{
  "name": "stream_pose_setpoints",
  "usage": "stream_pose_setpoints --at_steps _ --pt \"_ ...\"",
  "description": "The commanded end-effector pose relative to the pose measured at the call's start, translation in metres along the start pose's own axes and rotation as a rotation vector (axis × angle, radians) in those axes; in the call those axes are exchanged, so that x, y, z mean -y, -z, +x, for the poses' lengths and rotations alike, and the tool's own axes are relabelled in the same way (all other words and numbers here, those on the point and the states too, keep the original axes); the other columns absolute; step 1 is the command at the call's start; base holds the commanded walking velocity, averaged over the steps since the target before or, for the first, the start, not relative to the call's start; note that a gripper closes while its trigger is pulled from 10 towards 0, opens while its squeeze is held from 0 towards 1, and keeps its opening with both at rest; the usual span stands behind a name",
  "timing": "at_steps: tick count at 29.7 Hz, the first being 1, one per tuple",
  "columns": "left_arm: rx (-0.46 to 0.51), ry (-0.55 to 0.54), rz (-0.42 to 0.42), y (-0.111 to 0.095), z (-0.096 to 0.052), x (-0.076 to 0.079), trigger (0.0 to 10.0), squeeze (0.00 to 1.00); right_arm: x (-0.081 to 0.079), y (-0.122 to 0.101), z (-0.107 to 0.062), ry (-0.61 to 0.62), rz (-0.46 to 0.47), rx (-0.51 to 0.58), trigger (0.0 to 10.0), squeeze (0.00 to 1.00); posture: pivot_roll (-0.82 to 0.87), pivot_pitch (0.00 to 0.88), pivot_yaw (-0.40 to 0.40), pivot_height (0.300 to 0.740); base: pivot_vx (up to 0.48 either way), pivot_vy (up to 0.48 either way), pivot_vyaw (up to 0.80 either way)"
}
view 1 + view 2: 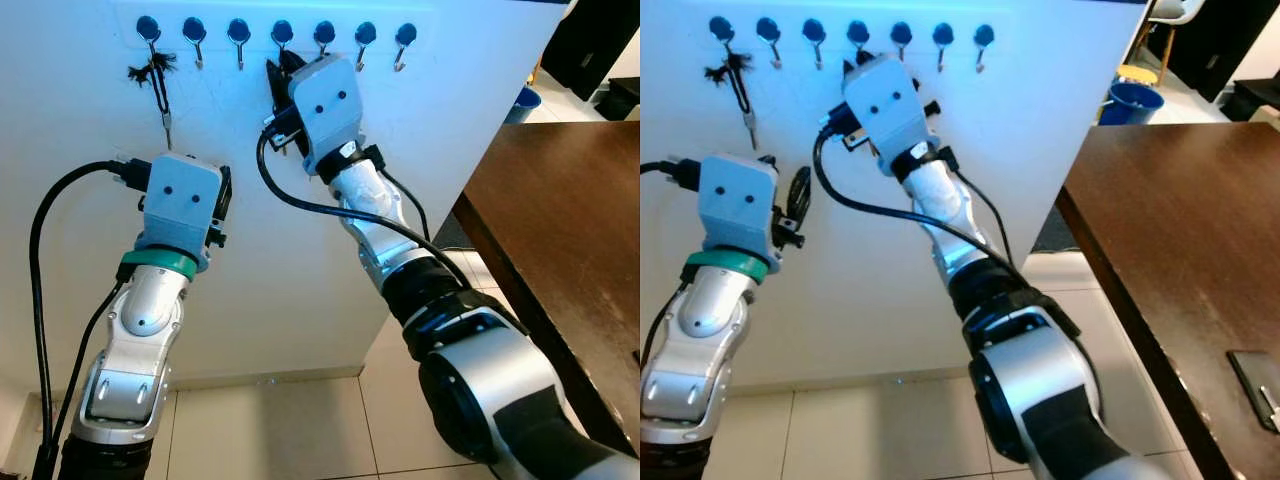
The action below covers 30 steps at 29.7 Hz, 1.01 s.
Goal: Hang keys on a hook
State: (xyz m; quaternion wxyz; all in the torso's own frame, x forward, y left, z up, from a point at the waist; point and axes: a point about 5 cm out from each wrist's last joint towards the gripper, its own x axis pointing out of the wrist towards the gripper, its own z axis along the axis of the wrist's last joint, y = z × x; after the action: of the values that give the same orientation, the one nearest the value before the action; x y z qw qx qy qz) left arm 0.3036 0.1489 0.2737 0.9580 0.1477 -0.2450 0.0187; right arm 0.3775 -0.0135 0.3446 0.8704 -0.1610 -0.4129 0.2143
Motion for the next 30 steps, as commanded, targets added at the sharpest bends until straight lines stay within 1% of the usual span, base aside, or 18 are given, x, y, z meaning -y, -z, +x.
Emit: stream_pose_setpoints --at_steps 1,5,6,7,8,9,10,16,17,18,19,20,21,22,24,25,28,30 --pt "-0.016 0.009 0.005 0.004 -0.001 0.001 10.0 0.0 0.001 0.007 -0.007 0.001 -0.003 -0.013 10.0 0.0 0.15 0.186 0.056 0.74 0.0 0.0 0.0" --pt "-0.016 0.01 0.005 0.004 -0.001 0.001 10.0 0.0 0.0 0.006 -0.008 -0.002 0.017 0.0 10.0 0.0 0.15 0.185 0.057 0.74 0.0 0.0 0.0" --pt "-0.016 0.01 0.005 0.004 -0.001 0.001 10.0 0.0 0.0 0.003 -0.01 0.007 0.058 0.037 10.0 0.0 0.15 0.183 0.056 0.74 0.0 0.0 0.0" --pt "-0.016 0.01 0.005 0.004 -0.001 0.001 10.0 0.0 0.0 0.003 -0.01 0.007 0.058 0.037 10.0 0.0 0.15 0.183 0.056 0.74 0.0 0.0 0.0" --pt "-0.017 0.01 0.005 0.004 -0.001 0.002 10.0 0.0 -0.001 -0.001 -0.014 0.015 0.104 0.095 10.0 0.0 0.16 0.181 0.054 0.74 0.0 0.0 0.0" --pt "-0.017 0.01 0.005 0.004 -0.001 0.002 10.0 0.0 -0.001 -0.001 -0.014 0.015 0.104 0.095 10.0 0.0 0.16 0.181 0.054 0.74 0.0 0.0 0.0" --pt "-0.016 0.009 0.004 0.004 -0.001 0.001 10.0 0.0 -0.001 -0.004 -0.019 0.026 0.148 0.139 10.0 0.0 0.16 0.181 0.053 0.74 0.0 0.0 0.0" --pt "-0.016 0.008 0.004 0.004 -0.001 0.001 10.0 0.0 -0.002 -0.005 -0.024 0.033 0.174 0.167 10.0 0.0 0.16 0.181 0.053 0.74 0.0 0.0 0.0" --pt "-0.014 0.011 0.002 0.003 -0.001 0.002 10.0 0.0 -0.003 0.001 -0.035 0.041 0.203 0.163 10.0 0.0 0.15 0.176 0.055 0.74 0.0 0.0 0.0" --pt "-0.012 0.024 0.005 0.003 -0.001 0.003 10.0 0.0 -0.004 0.011 -0.049 0.06 0.24 0.115 10.0 0.0 0.14 0.177 0.054 0.74 0.0 0.0 0.0" --pt "-0.012 0.024 0.005 0.003 -0.001 0.003 10.0 0.0 -0.004 0.011 -0.049 0.06 0.24 0.115 10.0 0.0 0.14 0.177 0.054 0.74 0.0 0.0 0.0" --pt "-0.011 0.034 0.007 0.002 -0.001 0.004 10.0 0.0 -0.005 0.019 -0.059 0.073 0.264 0.079 10.0 0.0 0.14 0.177 0.054 0.74 0.0 0.0 0.0" --pt "-0.035 0.061 0.026 0.004 -0.001 0.006 10.0 0.0 -0.003 0.032 -0.072 0.102 0.271 0.002 10.0 0.0 0.13 0.176 0.051 0.74 0.0 0.0 0.0" --pt "-0.035 0.061 0.026 0.004 -0.001 0.006 10.0 0.0 -0.003 0.032 -0.072 0.102 0.271 0.002 10.0 0.0 0.13 0.176 0.051 0.74 0.0 0.0 0.0" --pt "-0.161 0.094 0.023 0.016 -0.003 0.006 10.0 0.0 0.005 0.057 -0.101 0.164 0.271 -0.162 10.0 0.0 0.12 0.174 0.049 0.74 0.0 0.0 0.0" --pt "-0.161 0.094 0.023 0.016 -0.003 0.006 10.0 0.0 0.005 0.057 -0.101 0.164 0.271 -0.162 10.0 0.0 0.12 0.174 0.049 0.74 0.0 0.0 0.0" --pt "-0.224 0.125 0.002 0.022 -0.008 0.007 10.0 0.0 0.013 0.072 -0.13 0.158 0.225 -0.272 10.0 0.0 0.11 0.175 0.053 0.74 0.0 0.0 0.0" --pt "-0.222 0.141 0.011 0.021 -0.009 0.009 10.0 0.0 0.015 0.072 -0.133 0.154 0.218 -0.281 10.0 0.0 0.11 0.174 0.052 0.74 0.0 0.0 0.0"
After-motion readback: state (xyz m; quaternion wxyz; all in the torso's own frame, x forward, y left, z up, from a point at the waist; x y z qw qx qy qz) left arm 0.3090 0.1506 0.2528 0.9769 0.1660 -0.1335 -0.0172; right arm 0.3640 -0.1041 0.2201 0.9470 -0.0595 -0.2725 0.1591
